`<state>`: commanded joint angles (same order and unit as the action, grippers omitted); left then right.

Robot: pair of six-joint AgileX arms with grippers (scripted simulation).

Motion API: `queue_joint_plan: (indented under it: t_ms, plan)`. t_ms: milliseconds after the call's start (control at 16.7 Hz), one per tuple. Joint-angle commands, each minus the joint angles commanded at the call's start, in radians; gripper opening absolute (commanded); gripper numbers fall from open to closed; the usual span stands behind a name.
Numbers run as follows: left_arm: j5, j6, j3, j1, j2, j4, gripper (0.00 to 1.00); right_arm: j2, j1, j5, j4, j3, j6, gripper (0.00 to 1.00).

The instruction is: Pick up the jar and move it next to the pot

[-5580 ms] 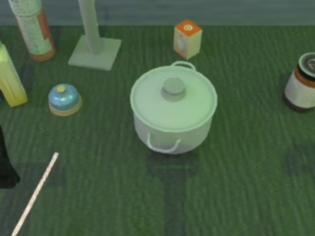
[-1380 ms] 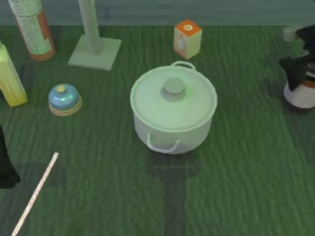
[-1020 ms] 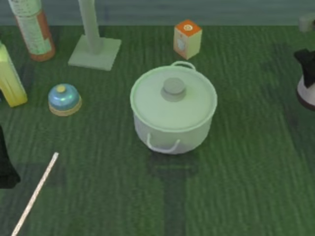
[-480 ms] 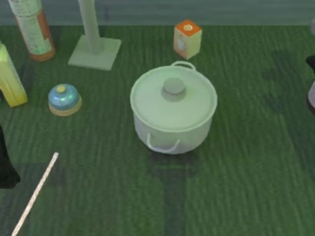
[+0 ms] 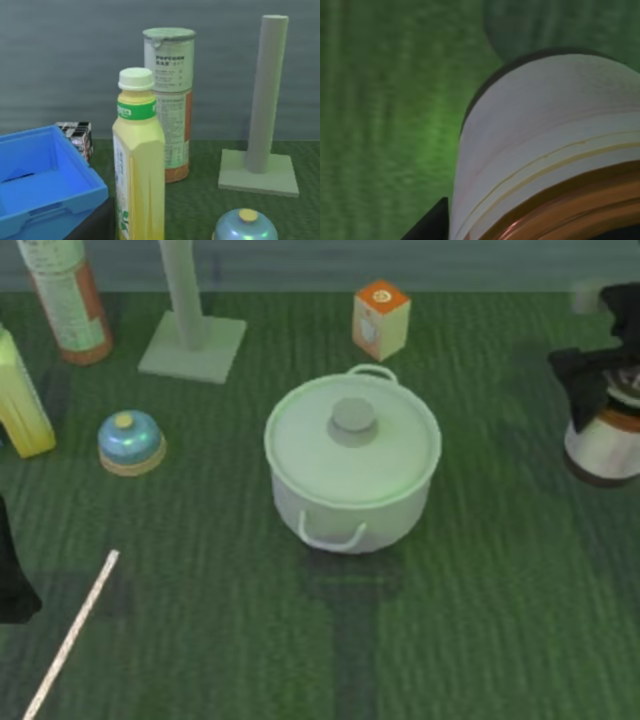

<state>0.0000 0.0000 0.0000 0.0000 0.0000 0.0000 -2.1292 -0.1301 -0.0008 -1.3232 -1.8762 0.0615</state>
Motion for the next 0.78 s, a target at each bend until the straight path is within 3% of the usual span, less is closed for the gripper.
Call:
queue_joint_plan:
  t_ms: [360, 780]
  plan:
    - [0.0, 0.0, 0.0, 0.0, 0.0, 0.0, 1.0, -0.082, -0.132, 0.003, 0.053, -0.036, -0.32, 0.0]
    - [0.0, 0.0, 0.0, 0.0, 0.0, 0.0, 1.0, -0.087, -0.144, 0.002, 0.062, -0.031, -0.349, 0.0]
